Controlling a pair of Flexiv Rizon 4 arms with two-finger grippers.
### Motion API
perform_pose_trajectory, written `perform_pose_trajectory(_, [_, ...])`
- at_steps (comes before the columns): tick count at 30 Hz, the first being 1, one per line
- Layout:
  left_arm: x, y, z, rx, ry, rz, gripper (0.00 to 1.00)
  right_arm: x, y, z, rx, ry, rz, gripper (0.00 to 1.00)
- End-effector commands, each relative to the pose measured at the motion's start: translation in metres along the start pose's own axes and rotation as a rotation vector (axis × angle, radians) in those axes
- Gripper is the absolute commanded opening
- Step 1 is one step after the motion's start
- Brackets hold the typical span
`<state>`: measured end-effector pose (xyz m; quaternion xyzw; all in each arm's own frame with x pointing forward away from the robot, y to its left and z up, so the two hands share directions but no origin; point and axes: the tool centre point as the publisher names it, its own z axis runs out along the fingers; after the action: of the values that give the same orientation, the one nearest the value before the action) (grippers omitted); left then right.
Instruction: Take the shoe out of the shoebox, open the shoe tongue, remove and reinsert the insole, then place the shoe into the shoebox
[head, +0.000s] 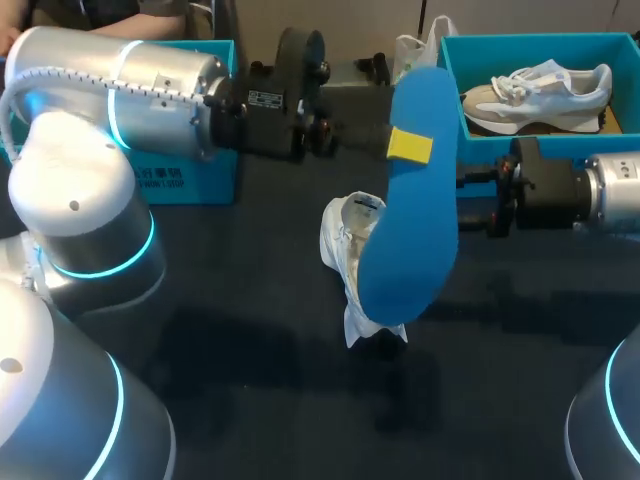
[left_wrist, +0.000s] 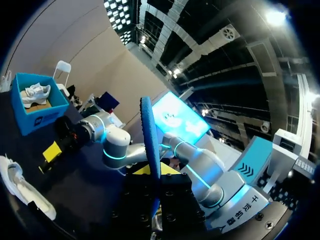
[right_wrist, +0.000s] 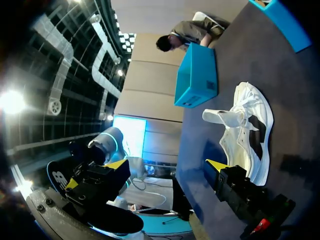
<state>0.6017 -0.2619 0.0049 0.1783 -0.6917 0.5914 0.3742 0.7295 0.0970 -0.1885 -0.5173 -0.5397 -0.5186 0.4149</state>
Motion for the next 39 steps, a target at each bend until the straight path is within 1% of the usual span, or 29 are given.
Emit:
perform_pose_trajectory(1, [-0.006, 0.008, -0.019, -0.042, 0.006, 0.114, 0.00, 0.000, 0.001, 0.002, 0.000, -0.003, 0.001, 1.00])
perform_pose_trajectory(4, [-0.012, 0.017, -0.027, -0.061, -0.021, 0.232, 0.00, 0.000, 0.001, 0.002, 0.000, -0.003, 0.001, 1.00])
perform_pose_trajectory(6, [-0.015, 0.020, -0.031, -0.035, -0.042, 0.269, 0.00, 0.000, 0.001, 0.002, 0.000, -0.003, 0.001, 1.00])
perform_pose_trajectory(10, [-0.022, 0.025, -0.037, 0.003, -0.082, 0.419, 0.00, 0.000, 0.001, 0.002, 0.000, -0.003, 0.001, 1.00])
perform_pose_trajectory(11, [-0.026, 0.026, -0.040, -0.002, -0.098, 0.492, 0.00, 0.000, 0.001, 0.002, 0.000, -0.003, 0.001, 1.00])
perform_pose_trajectory(13, [-0.030, 0.029, -0.044, 0.011, -0.115, 0.571, 0.00, 0.000, 0.001, 0.002, 0.000, -0.003, 0.001, 1.00])
perform_pose_trajectory(17, [-0.036, 0.032, -0.052, -0.001, -0.127, 0.741, 0.00, 0.000, 0.001, 0.002, 0.000, -0.003, 0.001, 1.00])
perform_pose_trajectory(22, [-0.039, 0.030, -0.058, -0.018, -0.099, 0.934, 0.00, 0.000, 0.001, 0.002, 0.000, -0.003, 0.001, 1.00])
perform_pose_trajectory(24, [-0.041, 0.030, -0.060, -0.051, -0.082, 1.027, 0.00, 0.000, 0.001, 0.002, 0.000, -0.003, 0.001, 1.00])
perform_pose_trajectory(25, [-0.043, 0.030, -0.061, -0.055, -0.076, 1.063, 0.00, 0.000, 0.001, 0.002, 0.000, -0.003, 0.001, 1.00])
perform_pose_trajectory(30, [-0.051, 0.027, -0.066, -0.118, -0.075, 1.282, 0.00, 0.000, 0.001, 0.002, 0.000, -0.003, 0.001, 1.00])
perform_pose_trajectory(32, [-0.055, 0.028, -0.068, -0.097, -0.085, 1.359, 0.00, 0.000, 0.001, 0.002, 0.000, -0.003, 0.001, 1.00])
perform_pose_trajectory(33, [-0.053, 0.028, -0.069, -0.044, -0.060, 1.347, 0.00, 0.000, 0.001, 0.002, 0.000, -0.003, 0.001, 1.00])
perform_pose_trajectory(34, [-0.047, 0.026, -0.068, 0.005, -0.073, 1.257, 0.00, 0.000, 0.001, 0.002, 0.000, -0.003, 0.001, 1.00])
perform_pose_trajectory(39, [-0.047, 0.026, -0.068, 0.005, -0.073, 1.257, 0.00, 0.000, 0.001, 0.002, 0.000, -0.003, 0.001, 1.00])
